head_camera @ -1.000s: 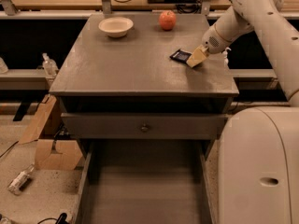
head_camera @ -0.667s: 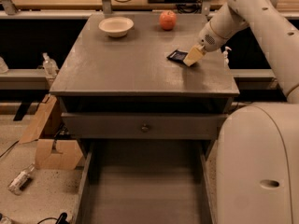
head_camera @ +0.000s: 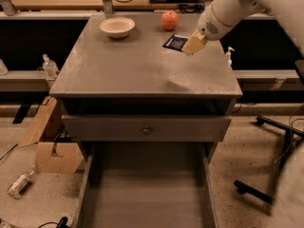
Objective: Place rxbar blueberry into middle drawer
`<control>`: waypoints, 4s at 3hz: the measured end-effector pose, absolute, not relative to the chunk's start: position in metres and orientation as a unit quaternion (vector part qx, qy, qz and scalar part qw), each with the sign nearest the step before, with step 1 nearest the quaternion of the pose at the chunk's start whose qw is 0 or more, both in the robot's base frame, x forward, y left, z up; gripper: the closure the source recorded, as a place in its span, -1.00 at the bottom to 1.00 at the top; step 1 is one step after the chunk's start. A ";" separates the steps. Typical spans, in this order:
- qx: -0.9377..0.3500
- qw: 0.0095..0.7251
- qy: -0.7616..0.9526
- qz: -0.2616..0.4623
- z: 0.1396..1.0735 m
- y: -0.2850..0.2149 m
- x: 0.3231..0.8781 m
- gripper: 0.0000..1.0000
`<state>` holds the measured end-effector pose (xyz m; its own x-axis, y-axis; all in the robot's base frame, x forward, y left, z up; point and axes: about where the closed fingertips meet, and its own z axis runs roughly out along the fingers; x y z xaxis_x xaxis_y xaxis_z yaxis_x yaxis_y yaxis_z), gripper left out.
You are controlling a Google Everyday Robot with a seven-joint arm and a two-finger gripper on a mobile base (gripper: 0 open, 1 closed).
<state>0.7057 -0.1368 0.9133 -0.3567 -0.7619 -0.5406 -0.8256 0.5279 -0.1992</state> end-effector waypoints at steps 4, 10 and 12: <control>-0.419 0.313 0.848 0.089 0.860 -0.137 0.461 1.00; -0.387 0.206 0.859 0.264 0.498 -0.099 0.390 1.00; -0.372 0.195 0.863 0.281 0.459 -0.091 0.399 0.62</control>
Offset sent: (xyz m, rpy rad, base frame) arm -0.2503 -0.0146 -0.0913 0.0076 0.0353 -0.1404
